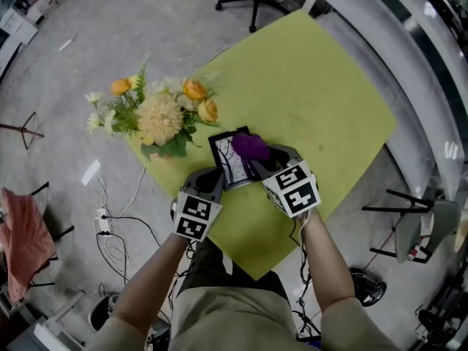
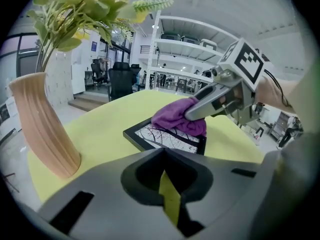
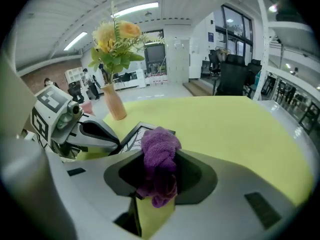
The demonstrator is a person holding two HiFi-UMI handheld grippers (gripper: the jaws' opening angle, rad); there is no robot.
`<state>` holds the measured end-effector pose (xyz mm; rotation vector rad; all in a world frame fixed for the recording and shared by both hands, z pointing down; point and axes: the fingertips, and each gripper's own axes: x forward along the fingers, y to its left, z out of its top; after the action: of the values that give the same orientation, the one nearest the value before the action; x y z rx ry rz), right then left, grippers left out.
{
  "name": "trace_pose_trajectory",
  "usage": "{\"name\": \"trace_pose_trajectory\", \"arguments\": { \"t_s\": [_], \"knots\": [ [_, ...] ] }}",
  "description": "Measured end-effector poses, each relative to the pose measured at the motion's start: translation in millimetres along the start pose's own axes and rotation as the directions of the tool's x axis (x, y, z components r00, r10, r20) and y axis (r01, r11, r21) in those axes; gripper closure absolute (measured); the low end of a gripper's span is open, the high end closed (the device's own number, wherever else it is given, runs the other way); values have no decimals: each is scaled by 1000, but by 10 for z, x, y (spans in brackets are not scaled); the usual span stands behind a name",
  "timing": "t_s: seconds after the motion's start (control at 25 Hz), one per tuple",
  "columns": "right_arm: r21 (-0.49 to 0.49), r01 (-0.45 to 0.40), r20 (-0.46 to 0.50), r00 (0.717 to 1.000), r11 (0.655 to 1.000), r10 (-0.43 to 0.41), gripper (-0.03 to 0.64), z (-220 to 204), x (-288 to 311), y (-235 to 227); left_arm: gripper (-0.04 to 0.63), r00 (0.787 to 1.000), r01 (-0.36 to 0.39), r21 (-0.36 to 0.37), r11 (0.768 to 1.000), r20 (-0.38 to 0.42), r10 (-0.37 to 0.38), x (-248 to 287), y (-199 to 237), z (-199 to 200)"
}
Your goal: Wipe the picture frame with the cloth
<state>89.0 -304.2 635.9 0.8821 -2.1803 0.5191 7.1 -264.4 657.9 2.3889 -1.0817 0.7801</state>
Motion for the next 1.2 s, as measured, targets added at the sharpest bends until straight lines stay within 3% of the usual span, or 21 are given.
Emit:
{"name": "trace_pose_trajectory", "arguments": {
  "t_s": [0.08, 0.24, 0.4, 0.52, 0.8, 1.04, 1.2],
  "knots": [
    [45, -30, 37, 999, 999, 28, 465, 50, -126, 32, 588, 1000, 4, -4, 1000, -2, -4, -5, -2, 5],
    [174, -183, 127, 979, 968, 162, 465, 131, -317, 407, 588, 1000, 13, -10, 1000, -5, -13, -5, -9, 8],
    [132, -271, 60, 962, 954, 265, 465, -47, -245, 911, 588, 1000, 27, -19, 999, -10, -27, -1, -7, 2],
    [121, -295, 20, 955, 948, 294, 463, -200, -97, 1137, 588, 999, 44, -17, 999, -15, -44, 2, -8, 4],
    [186, -272, 63, 962, 944, 265, 466, -322, 90, 1067, 588, 998, 58, 5, 998, -16, -58, 7, -7, 3],
    [204, -122, 32, 992, 971, 118, 468, -450, -21, 597, 588, 997, 74, 27, 997, -20, -73, 12, -14, -7],
    [252, 14, 7, 1000, 968, -16, 466, -571, -179, 198, 588, 997, 81, 30, 996, -23, -80, 11, -9, -13]
  ]
}}
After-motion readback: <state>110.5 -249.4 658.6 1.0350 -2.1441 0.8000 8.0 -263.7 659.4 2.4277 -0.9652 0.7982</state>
